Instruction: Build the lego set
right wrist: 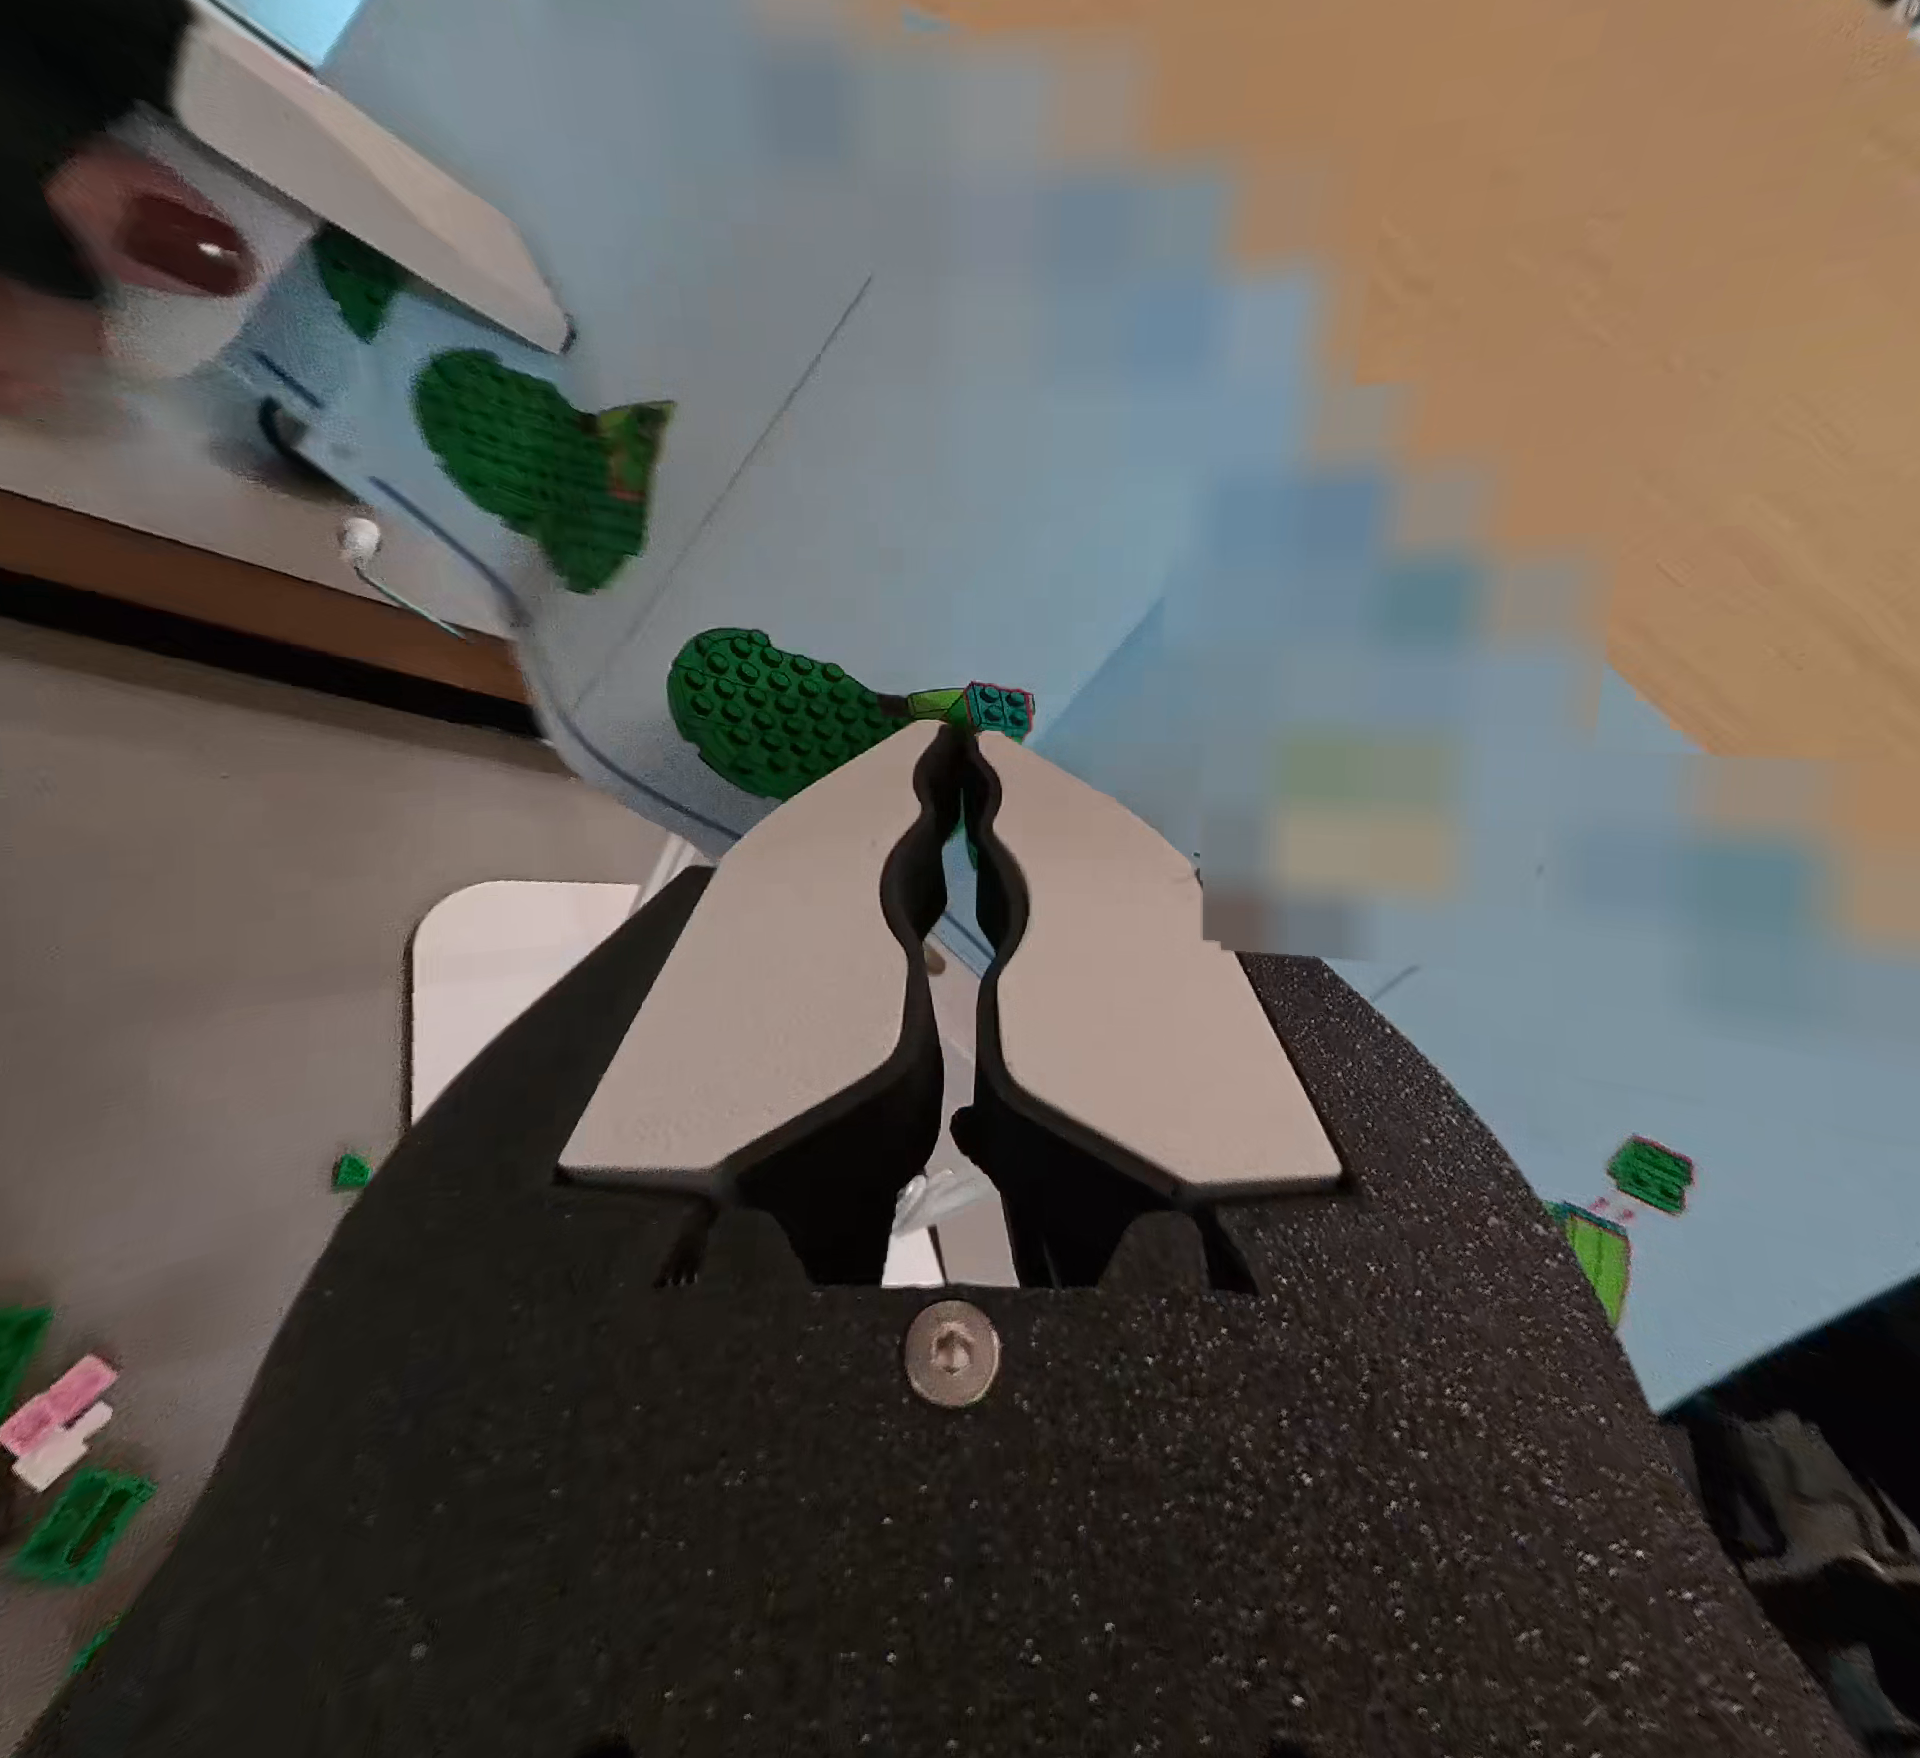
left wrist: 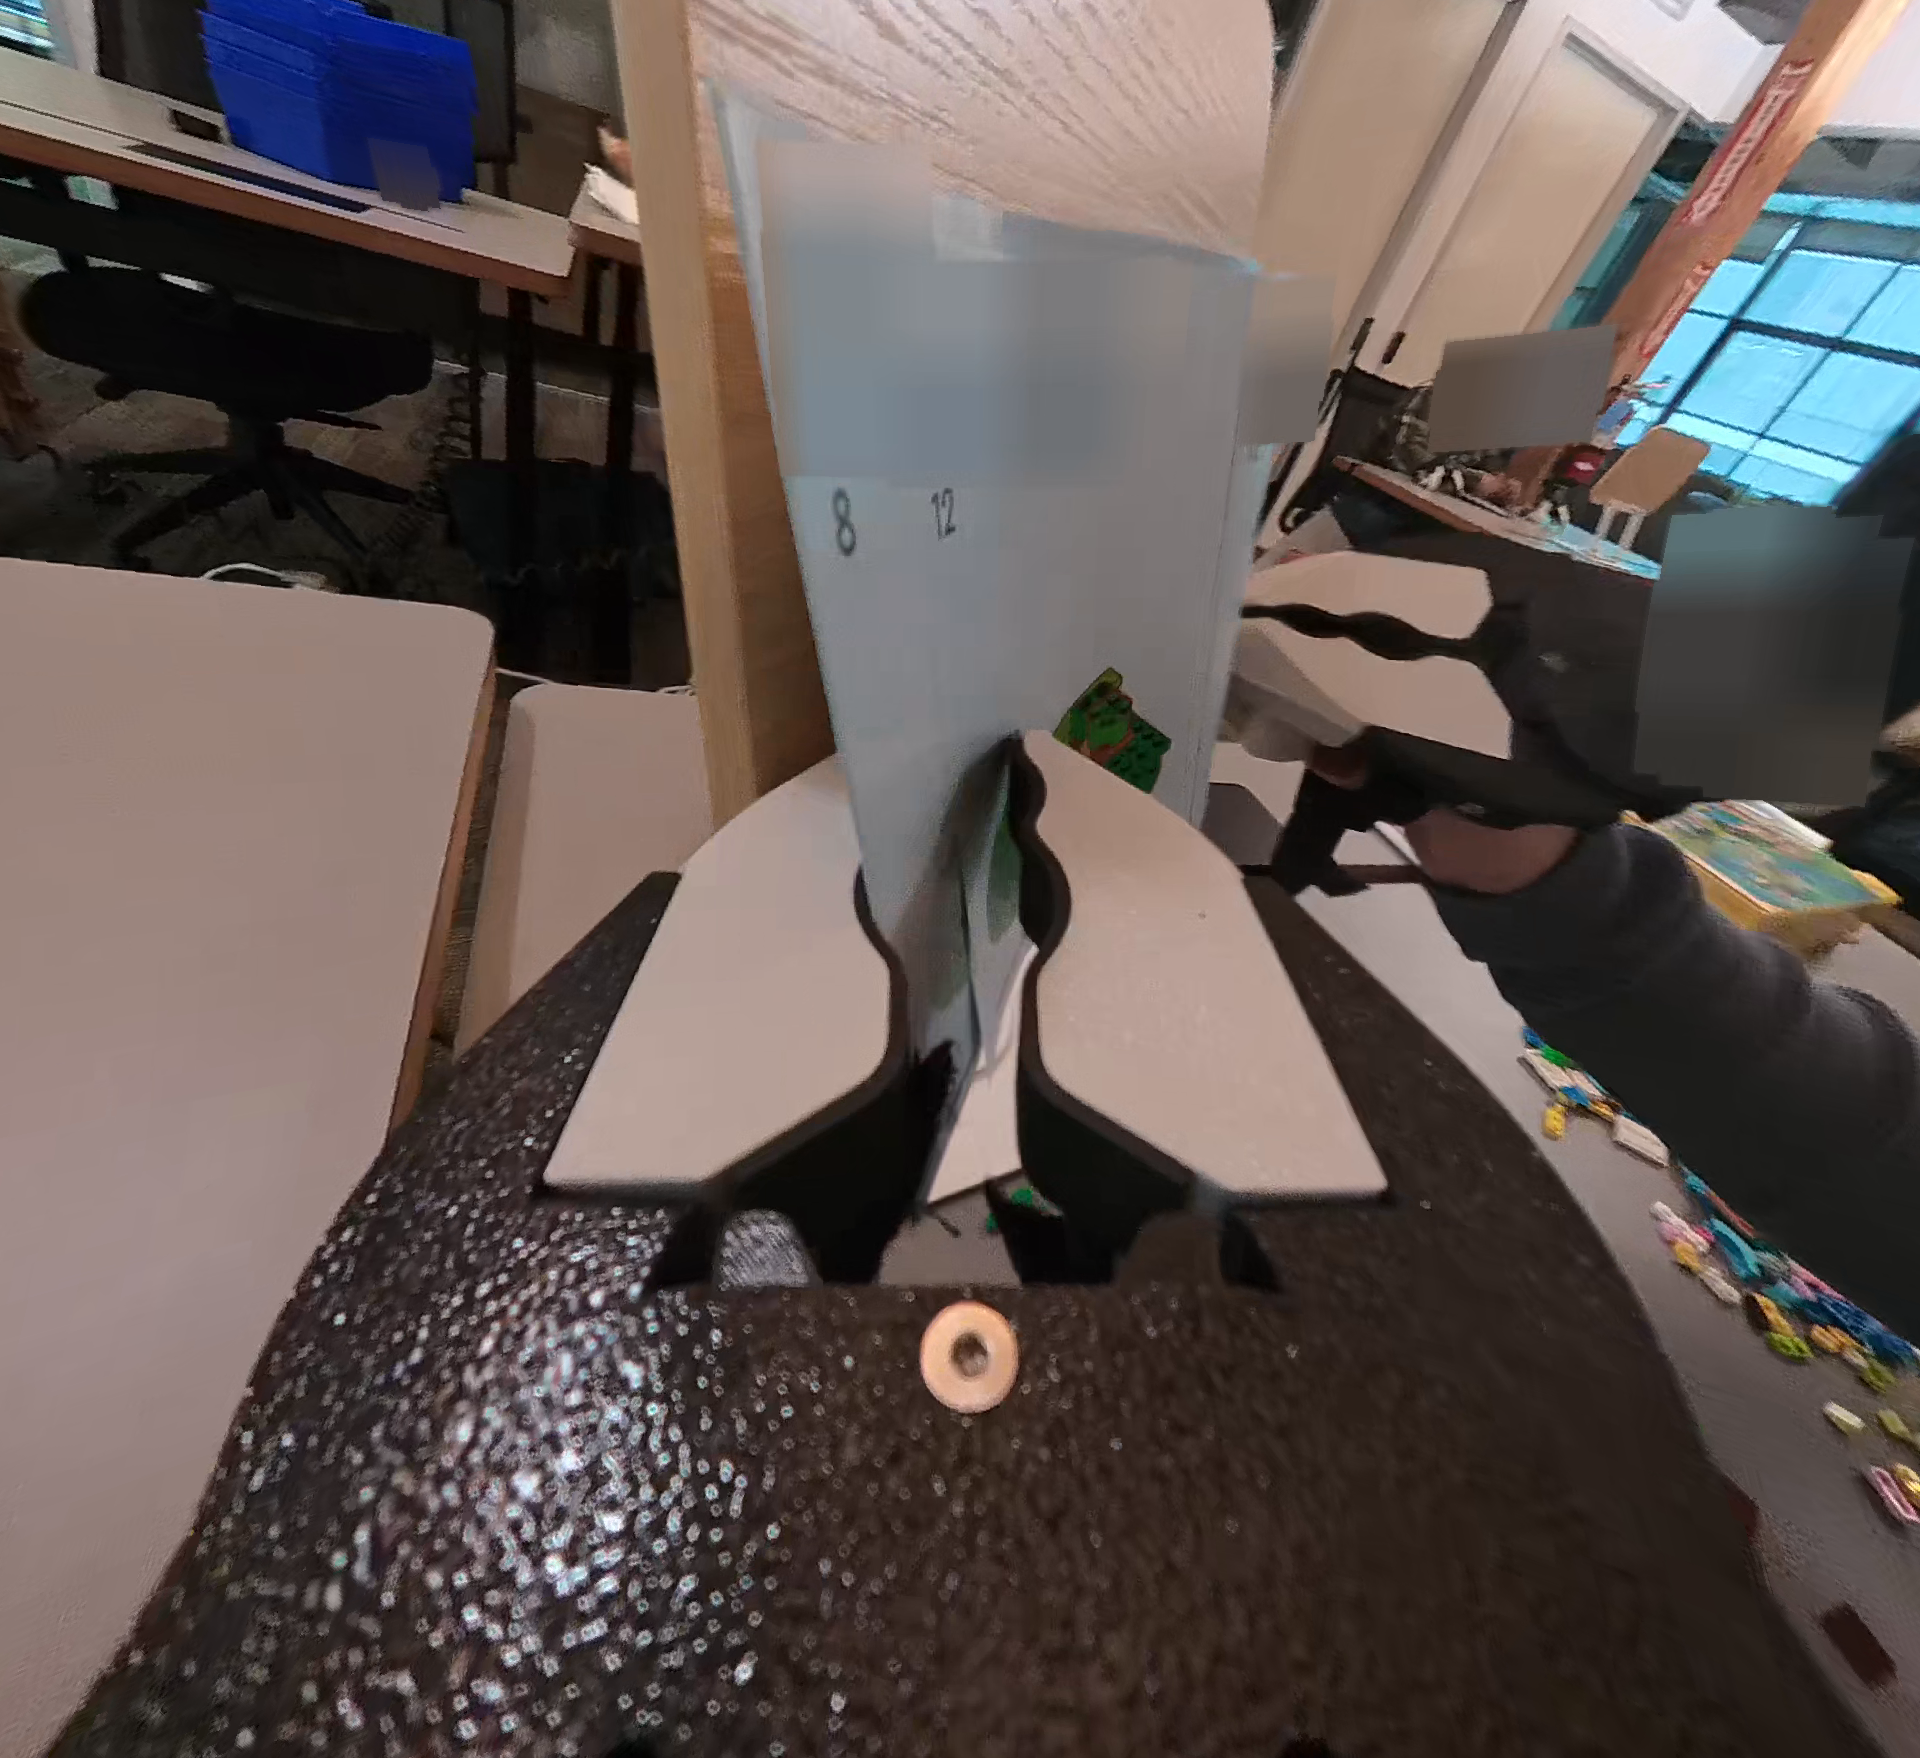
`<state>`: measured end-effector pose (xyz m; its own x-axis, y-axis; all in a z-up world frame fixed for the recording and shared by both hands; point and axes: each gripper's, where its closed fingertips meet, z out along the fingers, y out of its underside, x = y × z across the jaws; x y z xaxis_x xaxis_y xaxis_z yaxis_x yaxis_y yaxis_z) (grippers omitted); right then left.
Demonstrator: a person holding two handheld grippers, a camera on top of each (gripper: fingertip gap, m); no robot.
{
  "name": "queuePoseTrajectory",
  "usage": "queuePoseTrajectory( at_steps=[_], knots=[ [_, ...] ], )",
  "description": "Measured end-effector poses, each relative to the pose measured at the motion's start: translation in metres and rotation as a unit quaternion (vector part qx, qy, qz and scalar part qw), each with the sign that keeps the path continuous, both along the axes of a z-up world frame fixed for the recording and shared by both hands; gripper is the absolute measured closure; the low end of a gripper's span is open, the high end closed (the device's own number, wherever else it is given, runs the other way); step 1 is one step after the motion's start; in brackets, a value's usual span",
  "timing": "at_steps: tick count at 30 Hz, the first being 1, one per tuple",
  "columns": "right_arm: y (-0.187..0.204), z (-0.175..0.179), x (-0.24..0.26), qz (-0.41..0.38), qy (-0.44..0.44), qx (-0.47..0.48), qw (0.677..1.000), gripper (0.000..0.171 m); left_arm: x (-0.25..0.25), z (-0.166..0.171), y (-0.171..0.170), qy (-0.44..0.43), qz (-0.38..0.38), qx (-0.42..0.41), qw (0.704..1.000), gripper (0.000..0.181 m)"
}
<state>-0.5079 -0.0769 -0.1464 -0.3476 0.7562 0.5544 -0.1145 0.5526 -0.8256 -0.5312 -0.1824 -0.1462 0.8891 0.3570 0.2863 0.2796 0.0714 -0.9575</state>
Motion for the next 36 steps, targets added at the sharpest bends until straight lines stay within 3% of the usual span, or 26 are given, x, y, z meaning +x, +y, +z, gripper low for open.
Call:
queuePoseTrajectory(
  at_steps=[7,9,12,15,18,22,26,29,32,34,36],
  knots=[
    [-0.016,-0.004,-0.015,-0.021,-0.004,0.032,0.999,0.171,0.008,0.001,-0.029,0.001,-0.003,0.057,0.998,0.135],
    [-0.017,-0.004,-0.018,-0.031,0.000,0.035,0.999,0.171,0.001,-0.006,-0.044,-0.014,0.043,0.068,0.997,0.107],
    [-0.019,-0.004,-0.021,-0.037,0.004,0.023,0.999,0.171,-0.003,-0.022,-0.066,-0.047,0.095,0.097,0.990,0.092],
    [-0.021,-0.004,-0.024,-0.040,0.007,0.004,0.999,0.171,0.002,-0.039,-0.068,-0.081,0.098,0.135,0.983,0.100],
    [-0.022,-0.003,-0.025,-0.040,0.009,-0.009,0.999,0.170,-0.001,-0.058,-0.051,-0.105,0.085,0.104,0.985,0.097],
    [-0.025,-0.003,-0.025,-0.036,0.007,-0.017,0.999,0.167,-0.017,-0.049,-0.041,-0.072,0.123,0.099,0.985,0.100],
    [-0.029,0.003,-0.020,-0.024,0.028,-0.015,0.999,0.158,-0.028,-0.032,-0.035,-0.036,0.141,0.098,0.984,0.137],
    [-0.016,0.014,-0.011,-0.048,0.071,-0.035,0.996,0.152,-0.021,-0.021,-0.026,-0.031,0.100,0.108,0.989,0.161],
    [-0.005,0.011,-0.008,-0.055,0.054,-0.071,0.994,0.139,-0.021,-0.020,-0.026,-0.032,0.102,0.103,0.989,0.163],
    [-0.014,0.006,-0.006,-0.008,0.026,-0.096,0.995,0.128,-0.018,-0.022,-0.026,-0.040,0.095,0.108,0.989,0.160],
    [-0.027,0.002,-0.003,0.034,0.013,-0.091,0.995,0.121,-0.017,-0.027,-0.030,-0.059,0.092,0.119,0.987,0.145]
  ],
)
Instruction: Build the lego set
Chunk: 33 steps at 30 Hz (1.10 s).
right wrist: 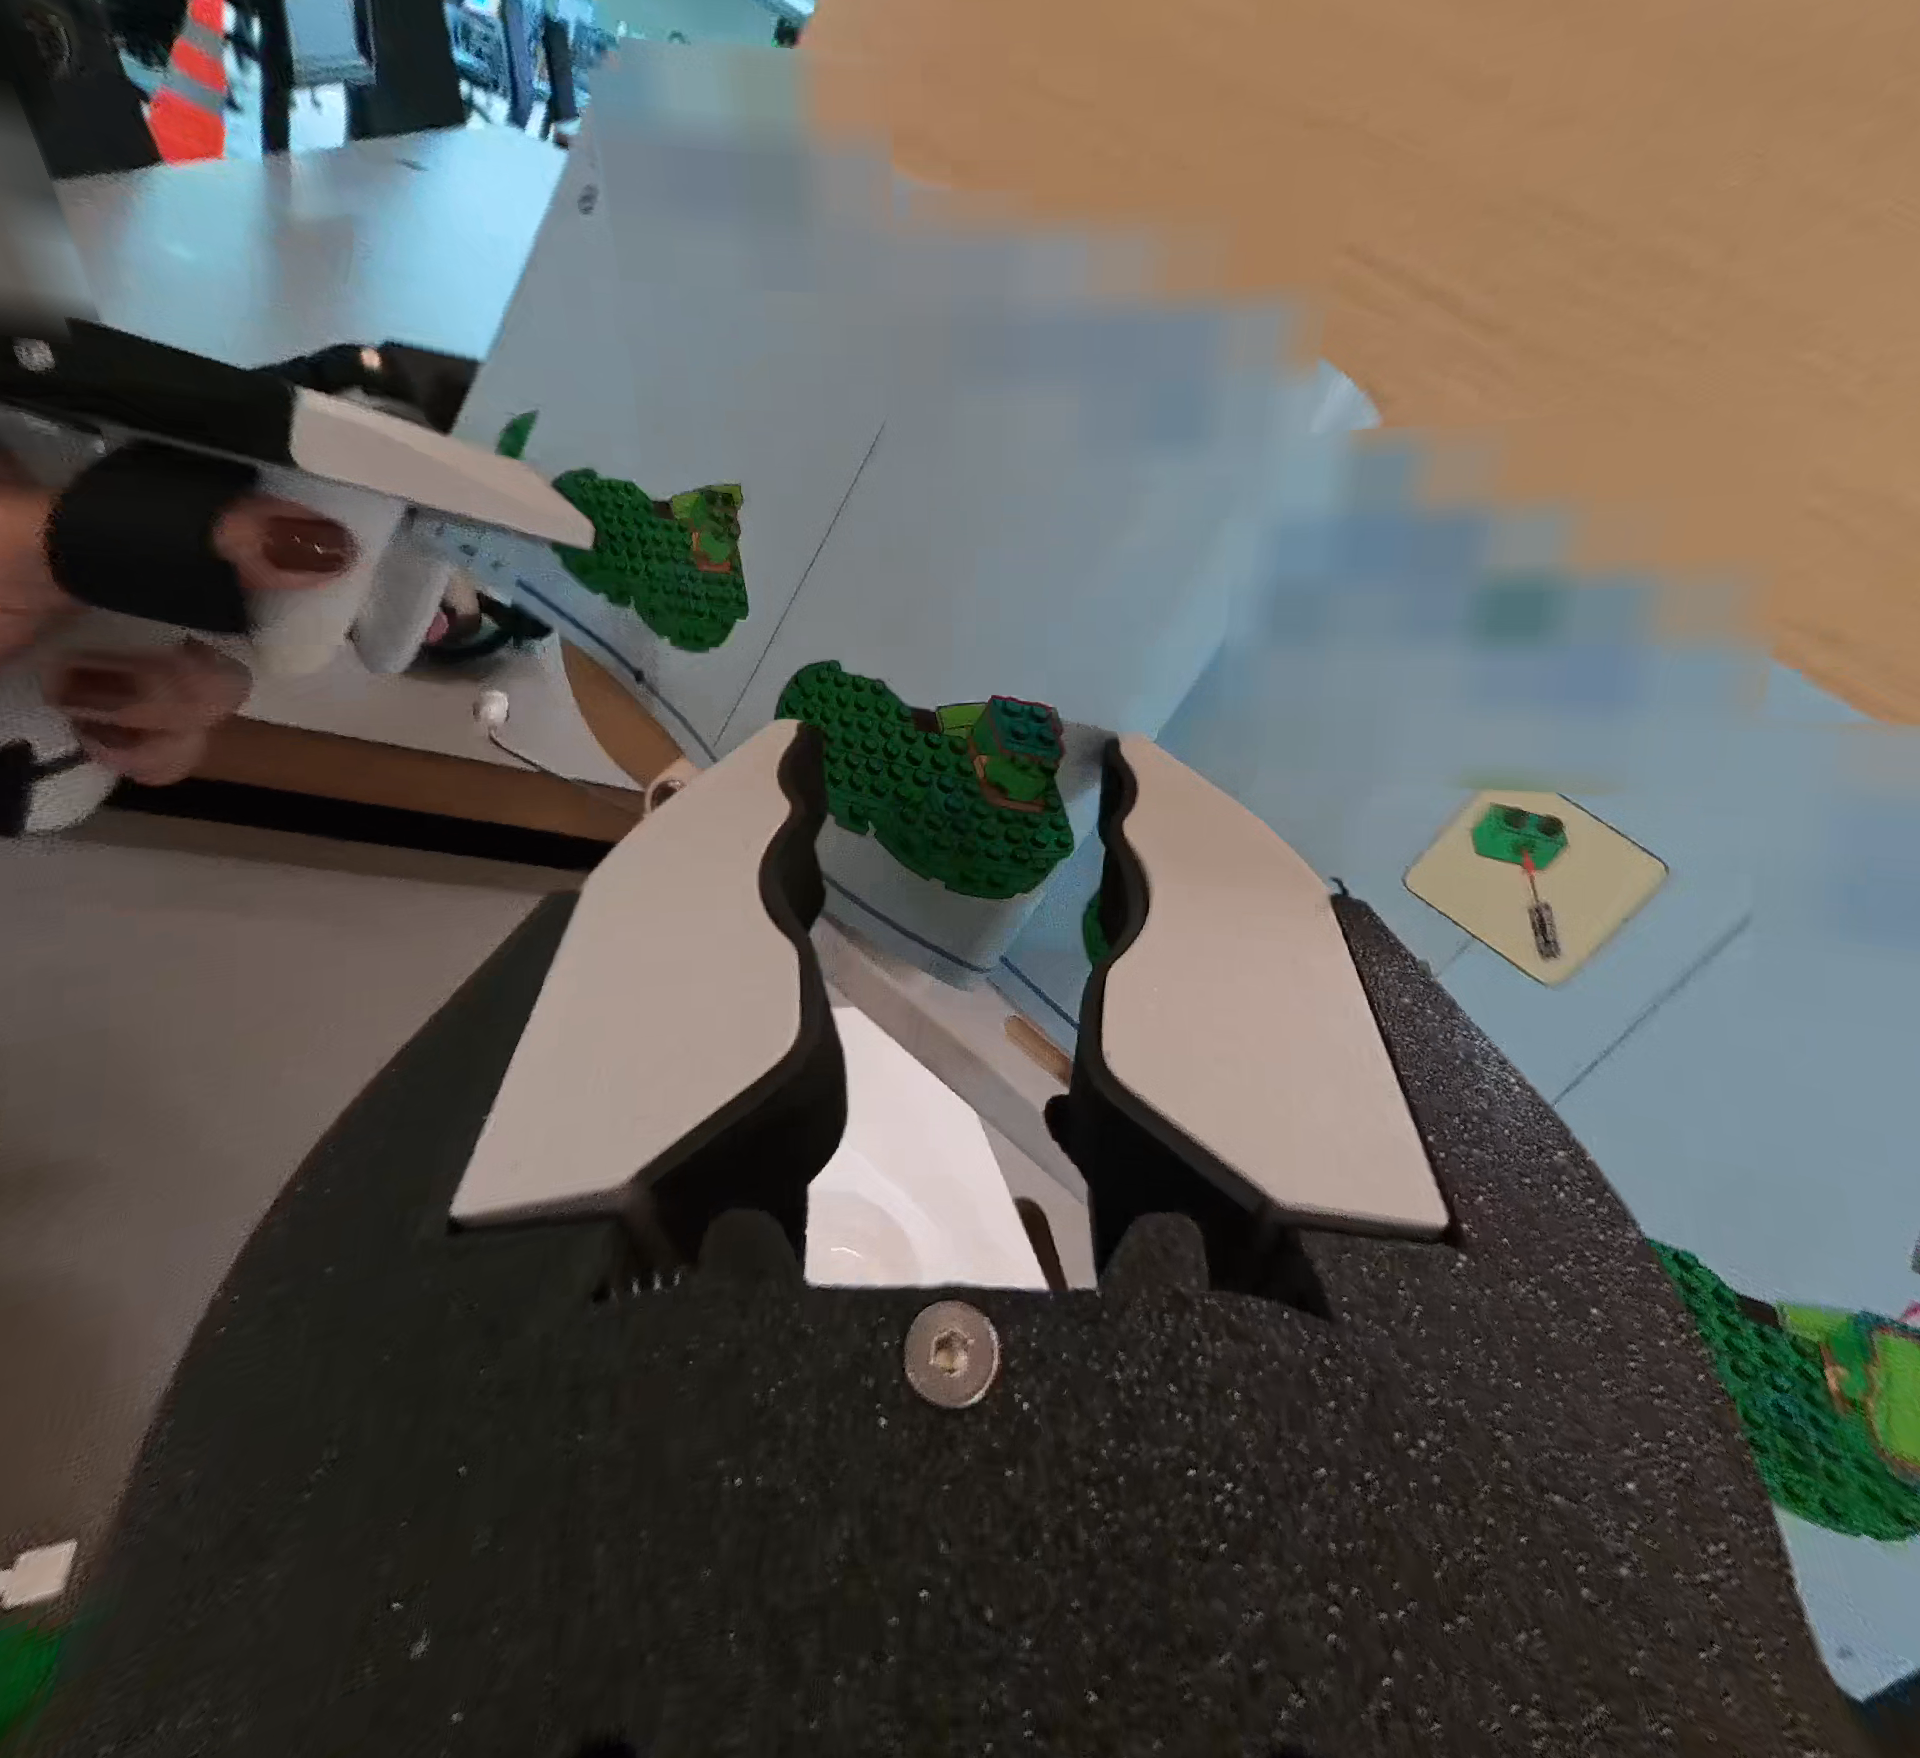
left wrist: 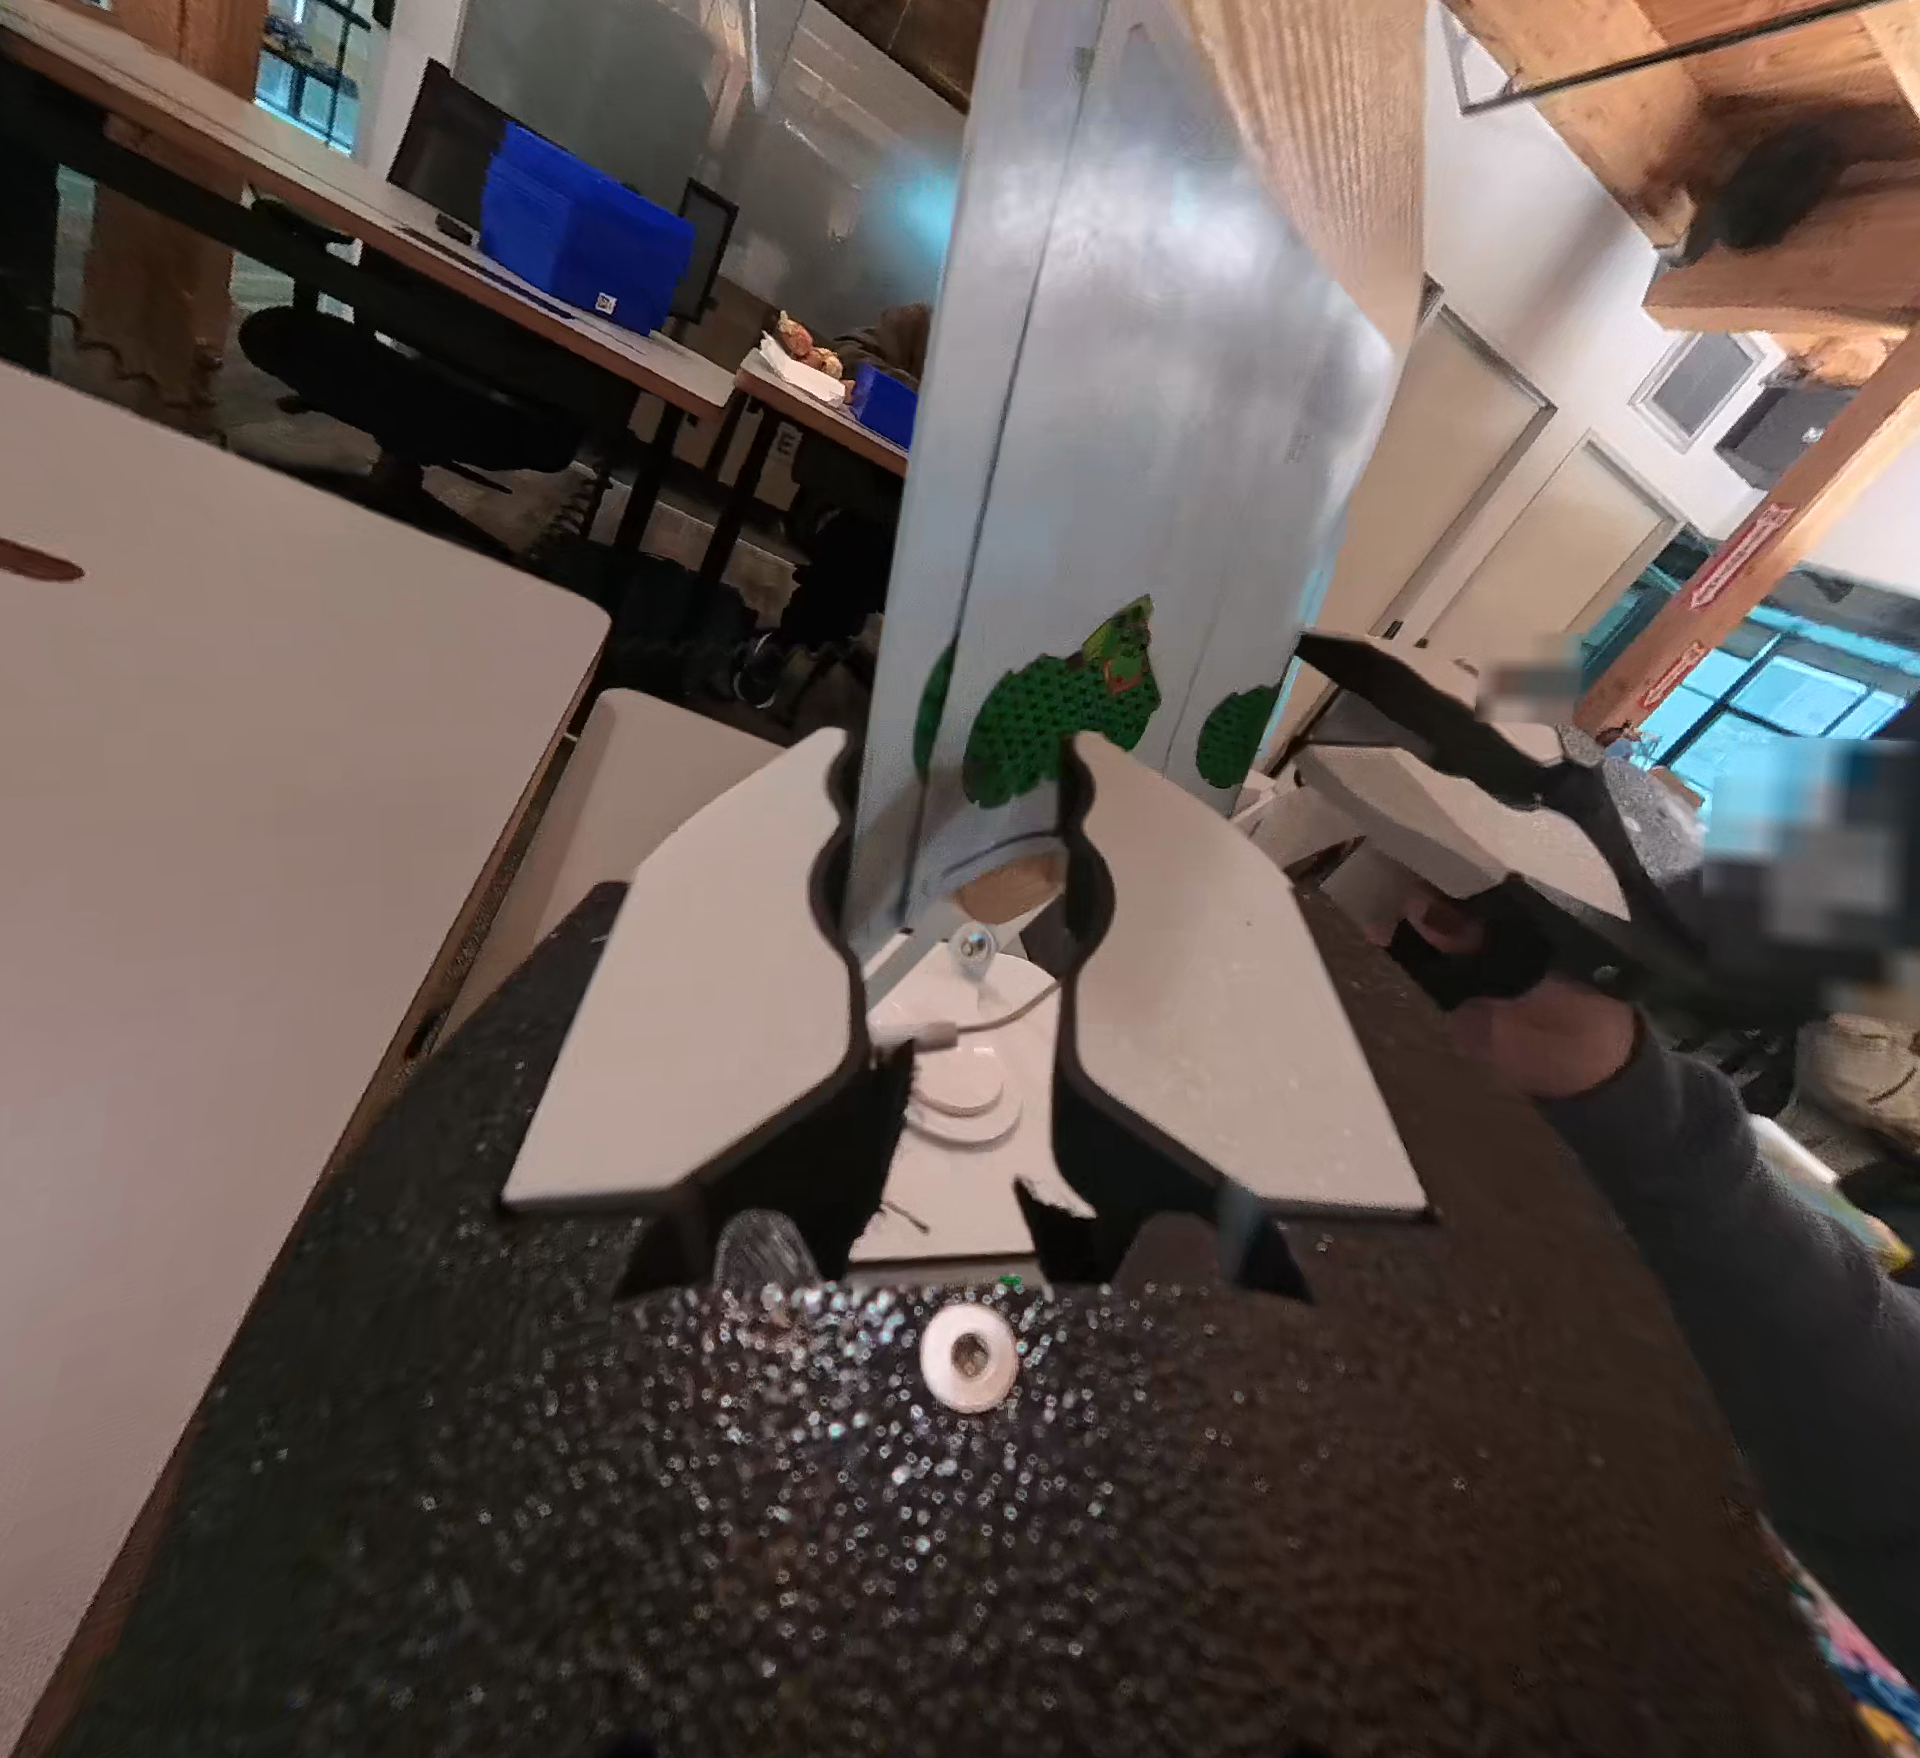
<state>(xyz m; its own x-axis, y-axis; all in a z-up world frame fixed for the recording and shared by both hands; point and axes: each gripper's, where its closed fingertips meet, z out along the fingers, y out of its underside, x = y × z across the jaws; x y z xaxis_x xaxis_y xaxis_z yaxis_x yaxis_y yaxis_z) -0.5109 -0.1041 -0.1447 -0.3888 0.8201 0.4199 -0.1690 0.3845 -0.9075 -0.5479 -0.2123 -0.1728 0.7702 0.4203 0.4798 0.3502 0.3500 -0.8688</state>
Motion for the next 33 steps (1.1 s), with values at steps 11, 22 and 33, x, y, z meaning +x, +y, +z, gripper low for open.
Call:
queuePoseTrajectory(
  at_steps=[11,22,33],
  knots=[
    [-0.016,-0.010,-0.011,-0.004,-0.019,0.047,0.999,0.112,0.029,-0.054,-0.014,-0.144,0.022,0.114,0.983,0.133],
    [-0.016,-0.013,-0.014,-0.016,-0.023,0.077,0.997,0.110,0.026,-0.044,0.006,-0.159,-0.016,0.251,0.955,0.169],
    [-0.018,-0.015,-0.017,-0.025,-0.033,0.082,0.996,0.107,0.033,-0.024,0.000,-0.023,0.002,0.173,0.985,0.174]
  ],
)
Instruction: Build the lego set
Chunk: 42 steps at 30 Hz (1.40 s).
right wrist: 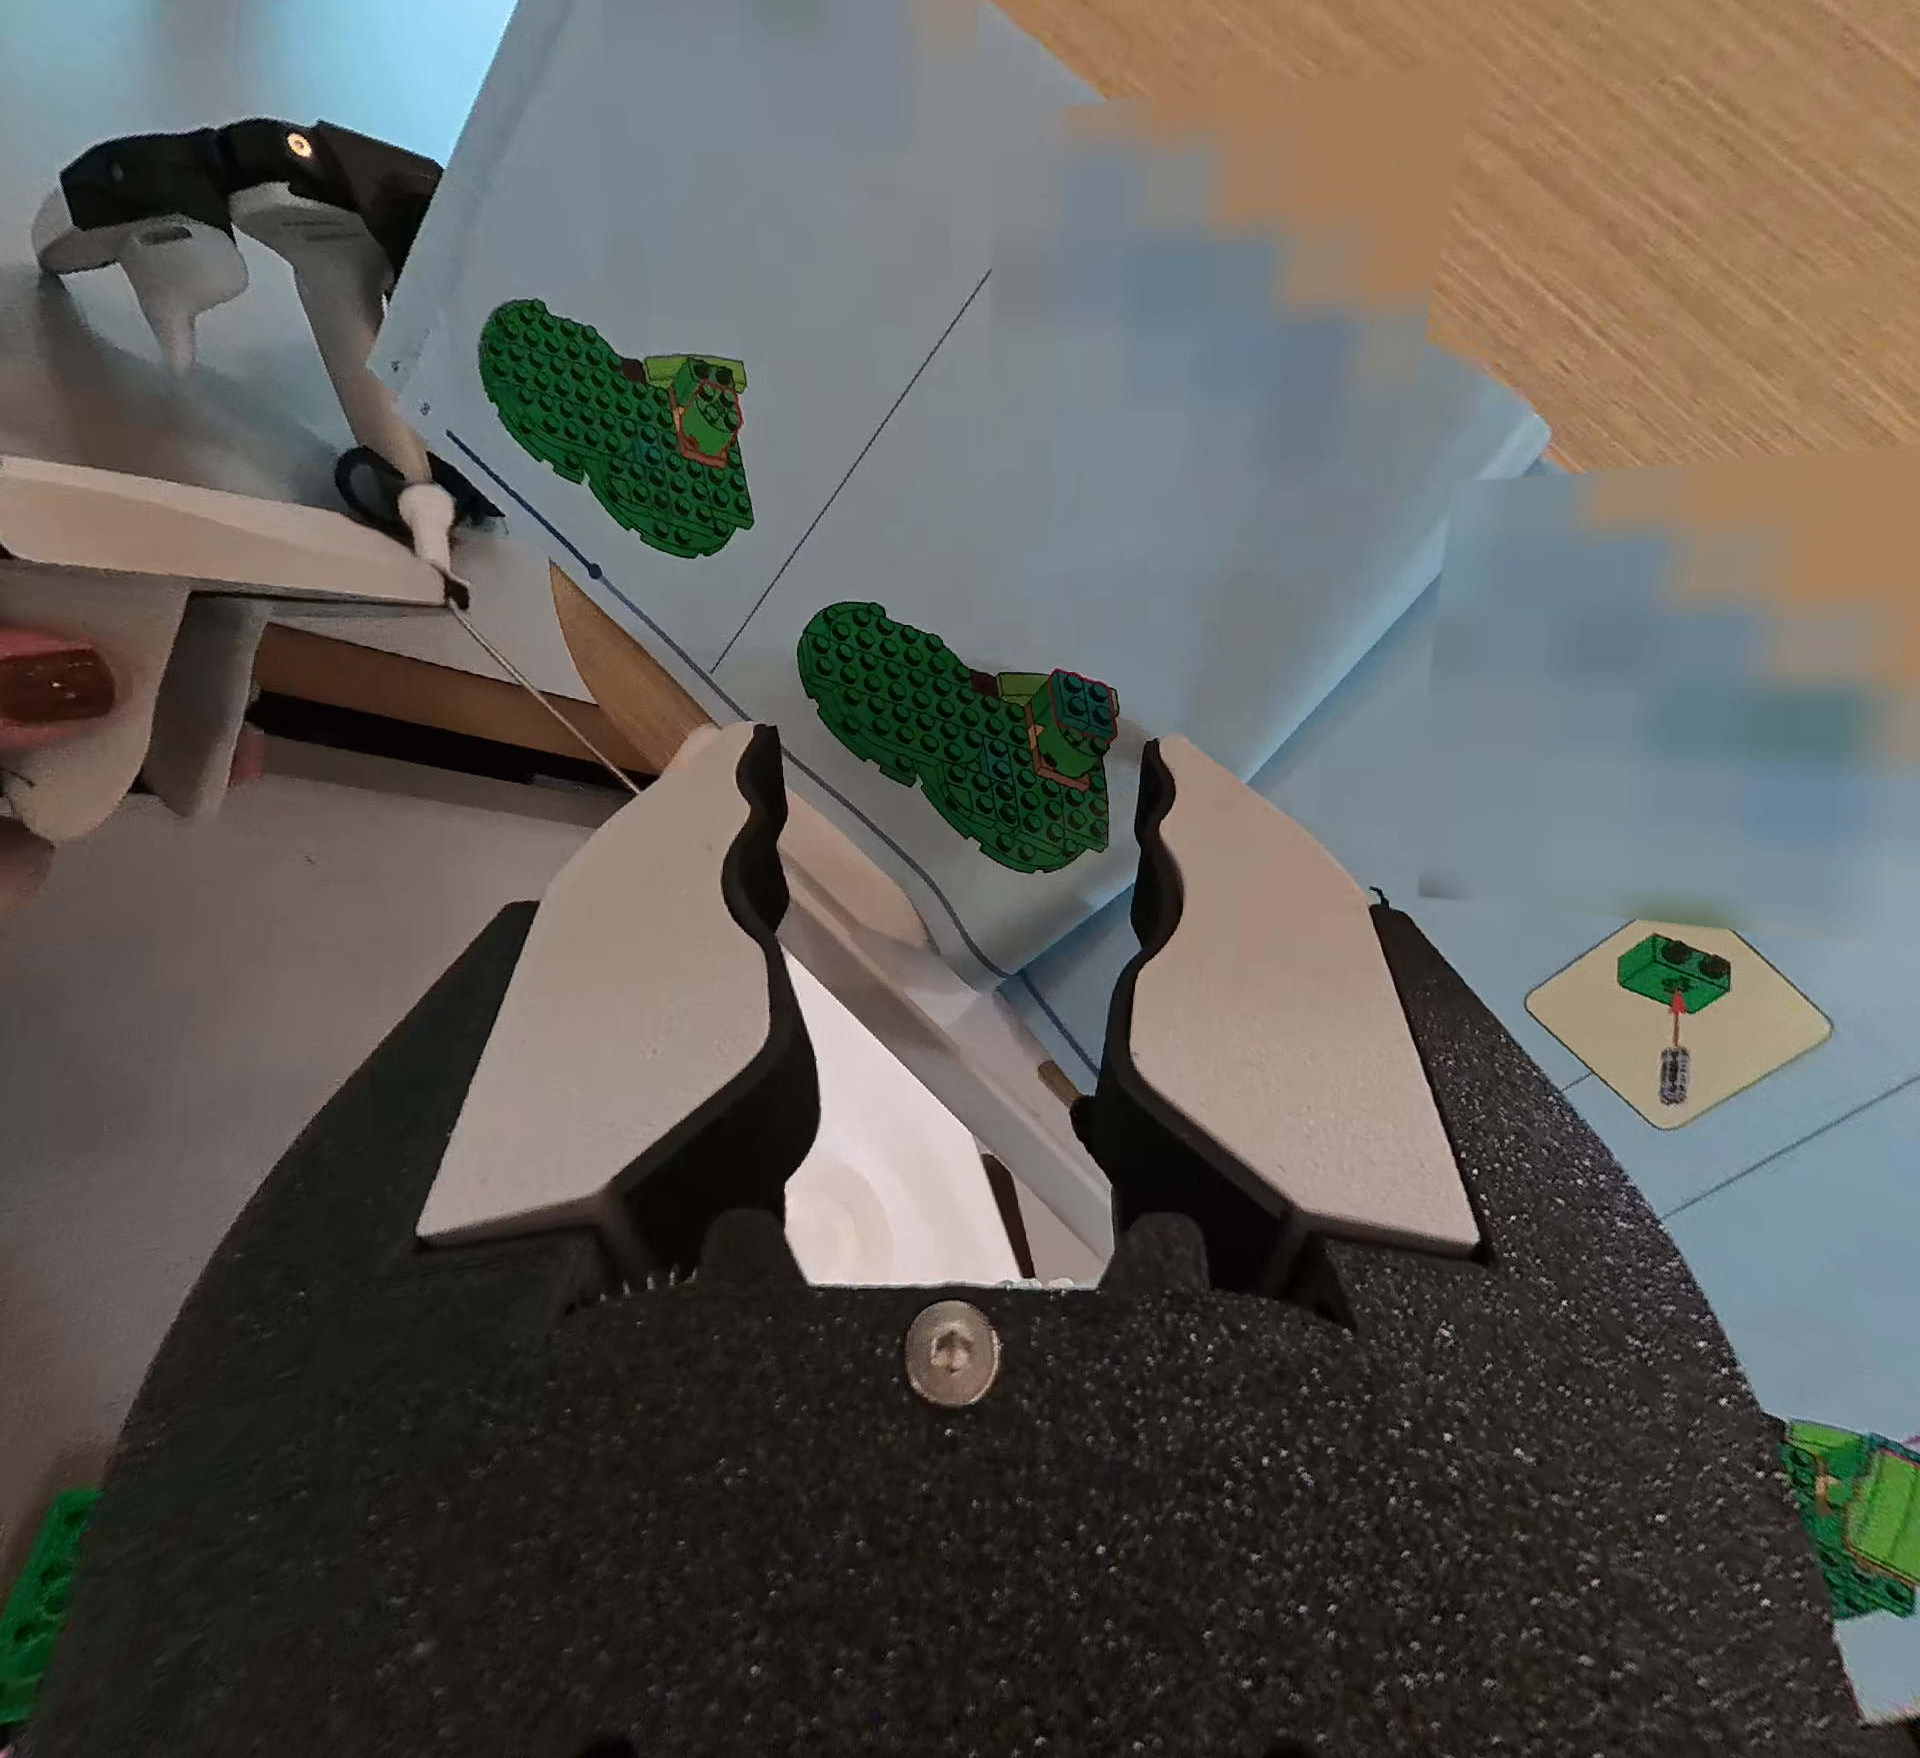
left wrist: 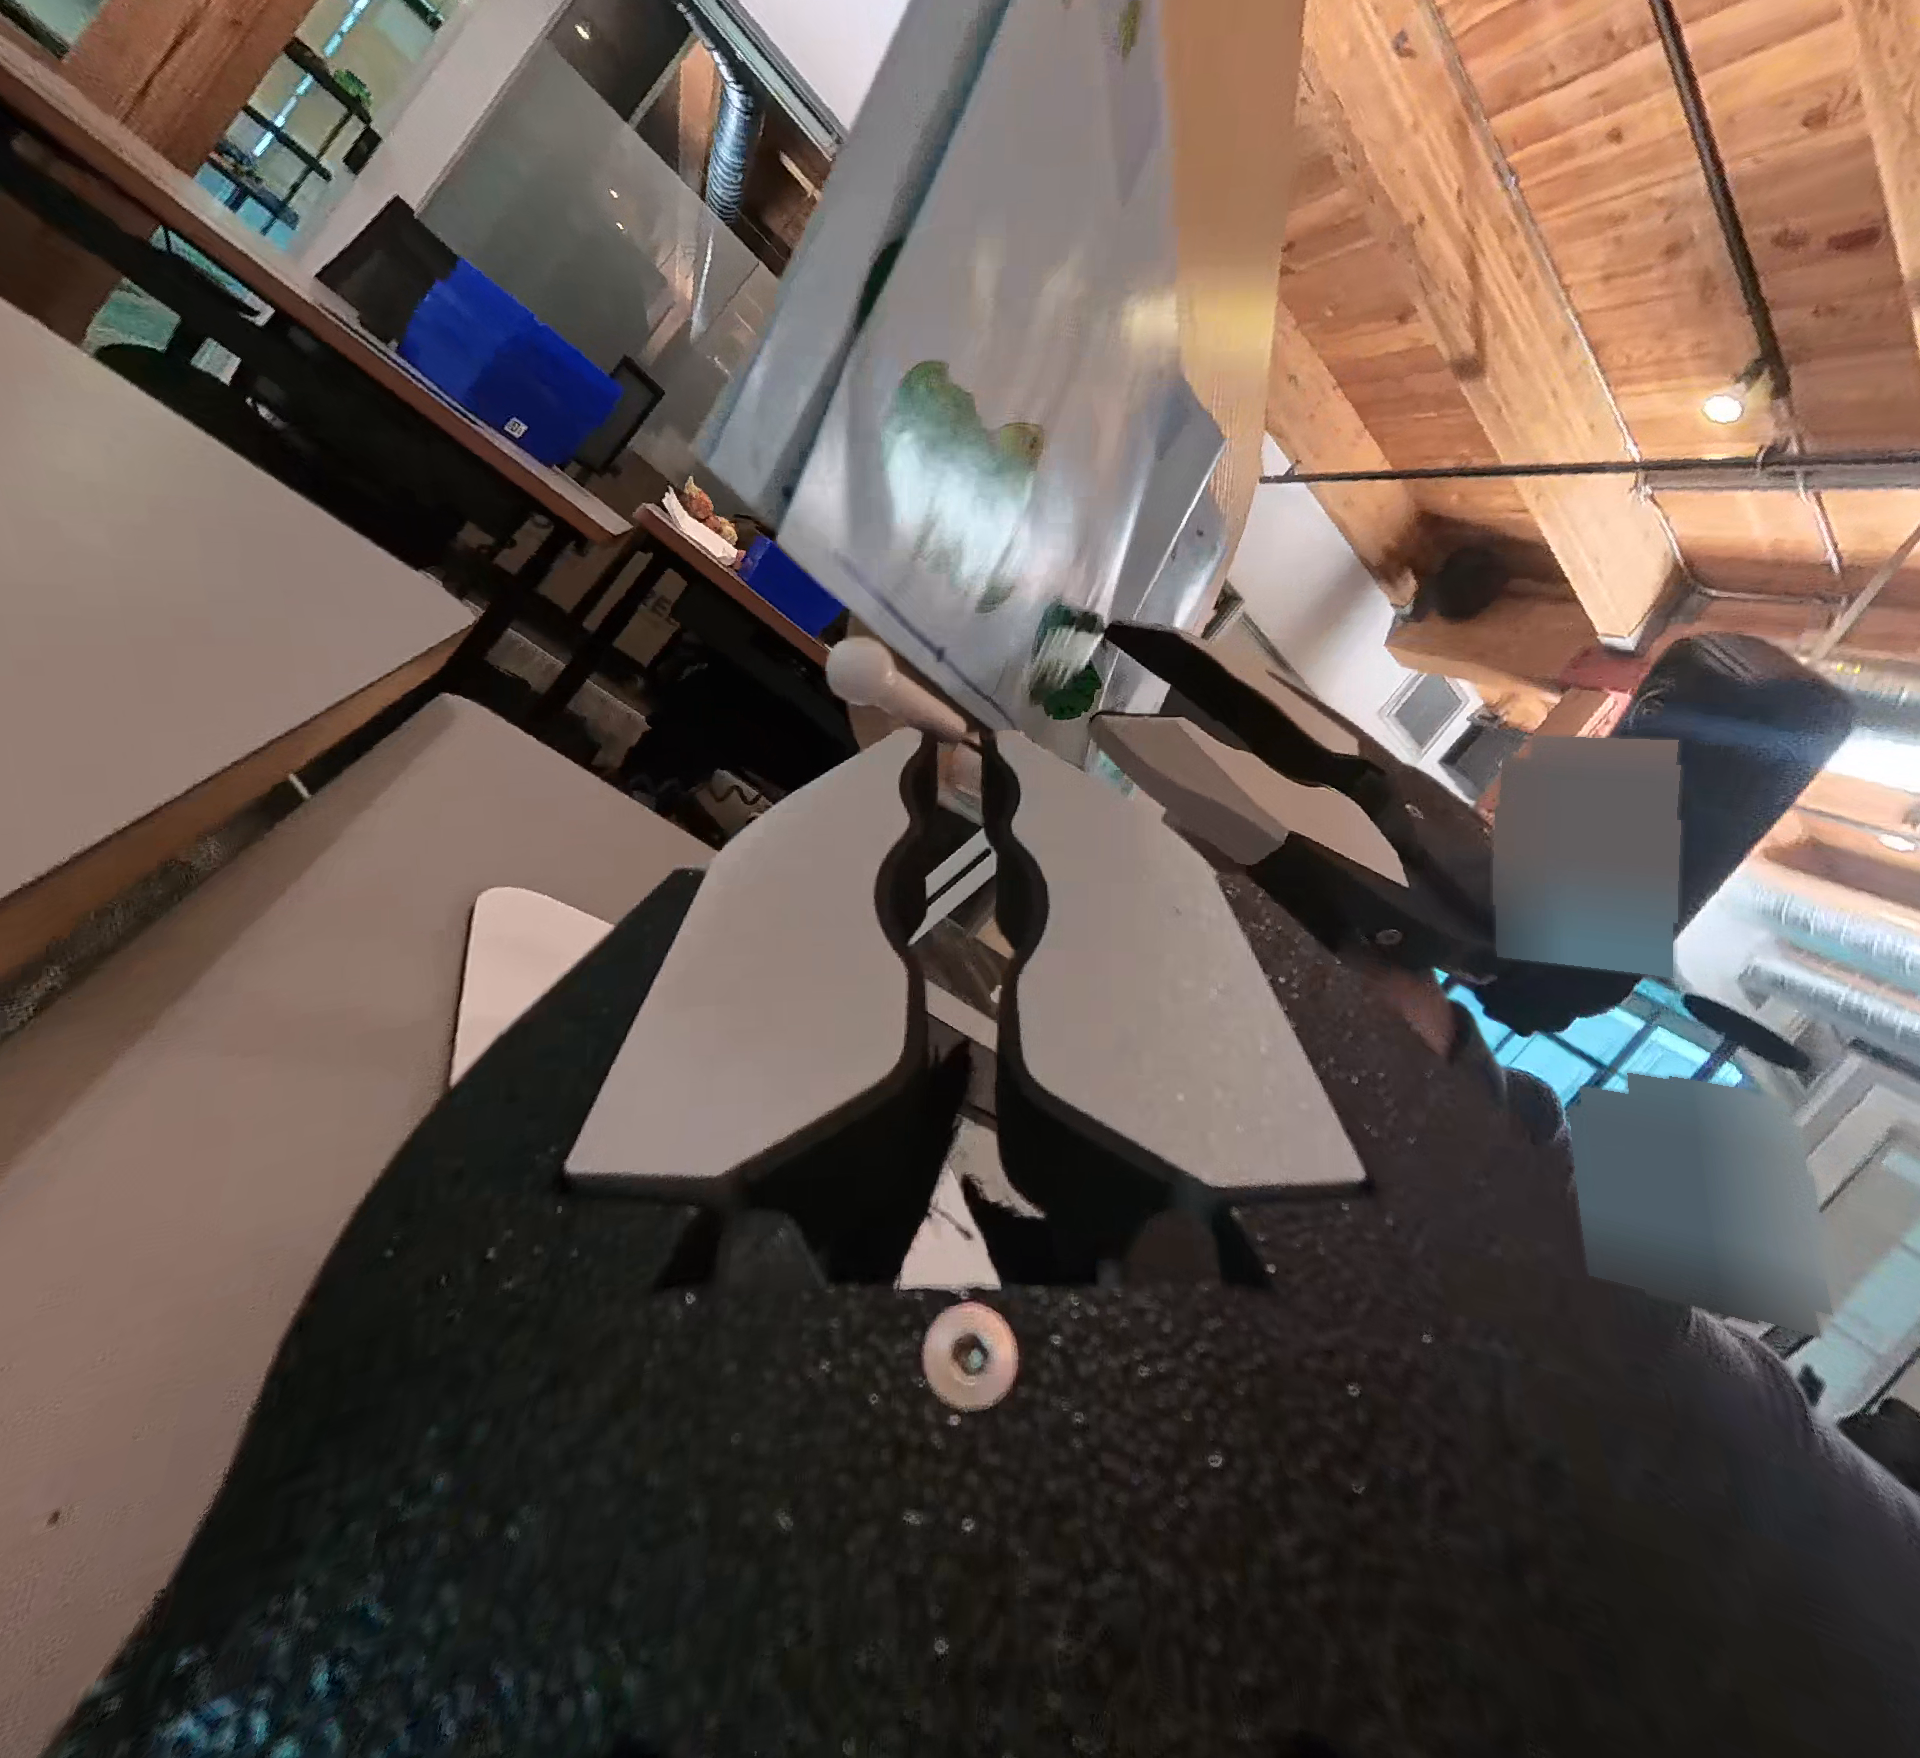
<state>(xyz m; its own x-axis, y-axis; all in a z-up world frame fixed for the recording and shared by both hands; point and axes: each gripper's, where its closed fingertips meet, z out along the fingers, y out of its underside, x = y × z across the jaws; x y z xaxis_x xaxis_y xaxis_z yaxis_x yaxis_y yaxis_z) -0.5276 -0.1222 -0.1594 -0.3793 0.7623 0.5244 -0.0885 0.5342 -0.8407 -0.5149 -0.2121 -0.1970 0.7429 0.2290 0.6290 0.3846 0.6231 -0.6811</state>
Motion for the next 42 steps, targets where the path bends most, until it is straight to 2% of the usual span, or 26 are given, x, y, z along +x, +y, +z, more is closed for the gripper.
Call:
queuePoseTrajectory(
  at_steps=[4,5,11,16,20,22,25,28,30,33,35,40,42],
  knots=[
    [-0.001,0.000,0.002,0.004,0.003,0.007,1.000,0.105,0.001,0.006,0.000,0.035,0.003,-0.032,0.999,0.176],
    [-0.002,0.001,0.003,0.007,0.007,0.011,1.000,0.105,0.002,0.008,0.001,0.049,0.001,-0.041,0.998,0.181],
    [-0.007,0.006,0.013,0.039,0.027,0.017,0.999,0.111,0.022,0.018,0.023,0.150,-0.026,-0.136,0.979,0.181],
    [-0.008,0.006,0.017,0.047,0.038,0.020,0.998,0.109,0.033,0.015,0.031,0.115,-0.081,-0.101,0.985,0.181],
    [-0.022,0.009,0.035,0.097,0.093,0.065,0.989,0.126,0.036,-0.008,0.031,0.096,-0.083,-0.115,0.985,0.181],
    [-0.031,0.007,0.045,0.122,0.118,0.093,0.981,0.128,0.032,-0.013,0.023,0.078,-0.064,-0.102,0.990,0.180],
    [-0.033,-0.003,0.042,0.118,0.100,0.116,0.981,0.122,0.017,-0.017,0.005,0.035,-0.020,-0.079,0.996,0.149],
    [-0.034,-0.013,0.035,0.121,0.059,0.108,0.985,0.121,-0.007,-0.016,-0.019,0.002,0.057,-0.075,0.996,0.093],
    [-0.036,-0.014,0.032,0.125,0.049,0.099,0.986,0.120,-0.016,-0.002,-0.027,0.023,0.057,-0.073,0.995,0.081],
    [-0.040,-0.014,0.029,0.128,0.045,0.095,0.986,0.119,-0.024,0.020,-0.028,0.061,0.015,-0.092,0.994,0.082],
    [-0.042,-0.014,0.027,0.129,0.043,0.091,0.987,0.117,-0.032,0.032,-0.029,0.085,0.007,-0.121,0.989,0.090],
    [-0.044,-0.017,0.021,0.128,0.030,0.072,0.989,0.113,-0.027,0.042,-0.012,0.125,-0.092,-0.213,0.965,0.132],
    [-0.045,-0.018,0.020,0.127,0.025,0.062,0.990,0.110,-0.025,0.042,-0.007,0.135,-0.105,-0.244,0.955,0.150]
  ],
)
